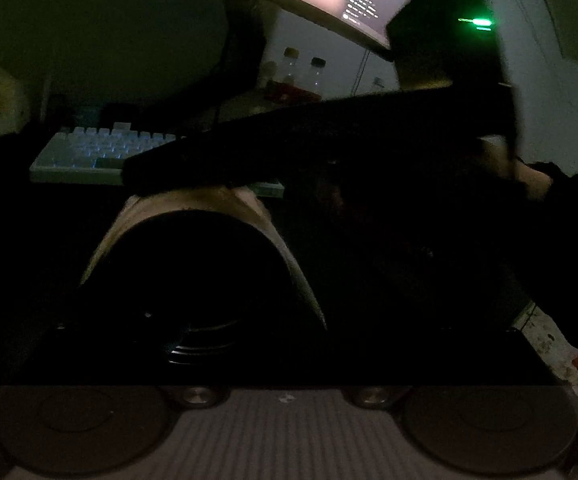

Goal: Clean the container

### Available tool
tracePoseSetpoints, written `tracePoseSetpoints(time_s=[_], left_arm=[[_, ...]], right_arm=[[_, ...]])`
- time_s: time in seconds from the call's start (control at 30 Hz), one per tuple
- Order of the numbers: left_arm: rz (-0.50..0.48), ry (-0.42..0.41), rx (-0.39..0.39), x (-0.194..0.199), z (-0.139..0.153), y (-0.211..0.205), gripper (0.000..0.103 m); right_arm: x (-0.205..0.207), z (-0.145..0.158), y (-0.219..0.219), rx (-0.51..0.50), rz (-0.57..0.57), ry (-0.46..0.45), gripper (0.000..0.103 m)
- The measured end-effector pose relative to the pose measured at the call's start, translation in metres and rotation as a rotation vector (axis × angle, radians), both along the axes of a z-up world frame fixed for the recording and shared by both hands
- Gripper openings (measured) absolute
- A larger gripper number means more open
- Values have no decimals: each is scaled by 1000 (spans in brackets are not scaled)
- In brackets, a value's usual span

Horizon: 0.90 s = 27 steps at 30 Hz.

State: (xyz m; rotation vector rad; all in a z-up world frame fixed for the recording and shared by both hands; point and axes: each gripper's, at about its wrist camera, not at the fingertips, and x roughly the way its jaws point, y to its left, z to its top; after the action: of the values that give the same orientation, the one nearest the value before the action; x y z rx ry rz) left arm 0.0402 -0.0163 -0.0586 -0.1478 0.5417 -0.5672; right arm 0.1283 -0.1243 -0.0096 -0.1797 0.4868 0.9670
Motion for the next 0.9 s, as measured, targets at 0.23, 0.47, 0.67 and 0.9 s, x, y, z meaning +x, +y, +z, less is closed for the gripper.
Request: tracePoseSetpoints(time_s=[0.23,0.47,0.67,0.9], left_arm=[[-7,-10,0,-3,0,0,103],[-22,-15,2,-5,0,-2,103],[-21,-10,-17,-5,0,-1,103],[-19,-14,4,-5,0,-6,103]], right_arm=[[-2,-4,-1,14,-21,-74,40],[10,-8,-6,-8,-125,-90,8],[-22,-14,-4,73,2,-115,8],[16,-17,-15,48,-143,-123,8]])
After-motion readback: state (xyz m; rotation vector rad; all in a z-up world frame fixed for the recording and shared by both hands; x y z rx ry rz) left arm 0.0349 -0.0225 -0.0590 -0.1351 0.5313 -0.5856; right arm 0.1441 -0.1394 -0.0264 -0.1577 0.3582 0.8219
